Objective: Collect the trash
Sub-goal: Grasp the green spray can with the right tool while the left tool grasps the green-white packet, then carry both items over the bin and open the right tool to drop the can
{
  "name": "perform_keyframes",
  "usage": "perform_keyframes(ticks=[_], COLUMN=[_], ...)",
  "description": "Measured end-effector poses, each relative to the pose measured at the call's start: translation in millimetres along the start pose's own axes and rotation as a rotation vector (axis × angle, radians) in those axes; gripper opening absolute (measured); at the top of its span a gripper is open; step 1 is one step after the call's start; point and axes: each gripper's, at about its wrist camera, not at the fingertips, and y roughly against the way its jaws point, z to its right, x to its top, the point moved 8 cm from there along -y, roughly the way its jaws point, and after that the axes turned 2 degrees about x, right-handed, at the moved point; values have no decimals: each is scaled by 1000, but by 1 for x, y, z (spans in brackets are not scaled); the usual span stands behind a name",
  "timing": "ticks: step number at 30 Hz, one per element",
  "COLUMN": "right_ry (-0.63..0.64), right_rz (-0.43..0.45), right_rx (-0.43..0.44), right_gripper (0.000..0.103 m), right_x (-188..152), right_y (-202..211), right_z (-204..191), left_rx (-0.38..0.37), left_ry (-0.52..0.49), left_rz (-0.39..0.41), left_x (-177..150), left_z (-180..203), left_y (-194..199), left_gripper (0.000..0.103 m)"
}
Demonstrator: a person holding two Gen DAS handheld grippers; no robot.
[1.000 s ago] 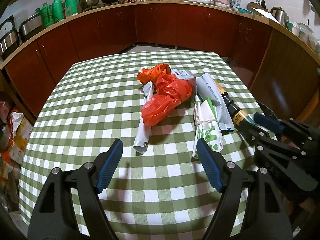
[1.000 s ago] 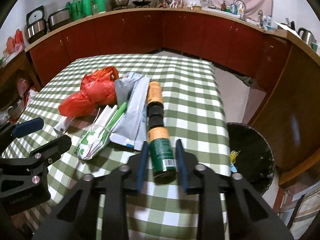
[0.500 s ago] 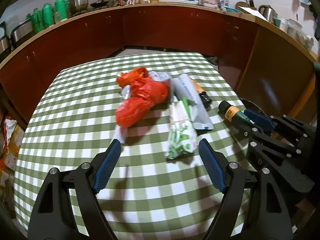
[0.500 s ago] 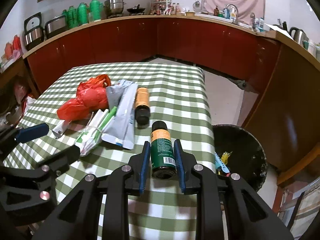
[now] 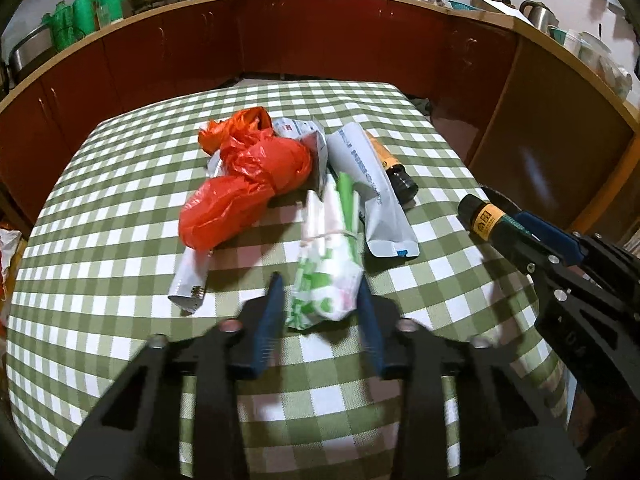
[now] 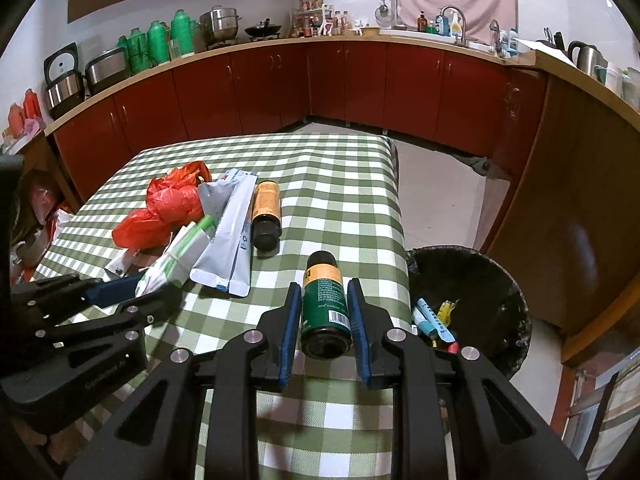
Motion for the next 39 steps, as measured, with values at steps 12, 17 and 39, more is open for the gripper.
perform_keyframes(ticks=[12,17,39], right_ry=[-4,-20,-107], right_rz=[28,53,139], right_rx=[-12,-40,-243], right_gripper=[24,24,24], right_x=[-1,2,12], right_y=[6,13,24], right_z=[4,17,116], left_rx=[-37,-36,-89], left_ry=[1,-3,-136], left_rz=[36,77,131], left_x=[-5,3,49], left_z=[5,7,114], left_y=[15,31,3], left_gripper=[24,24,24])
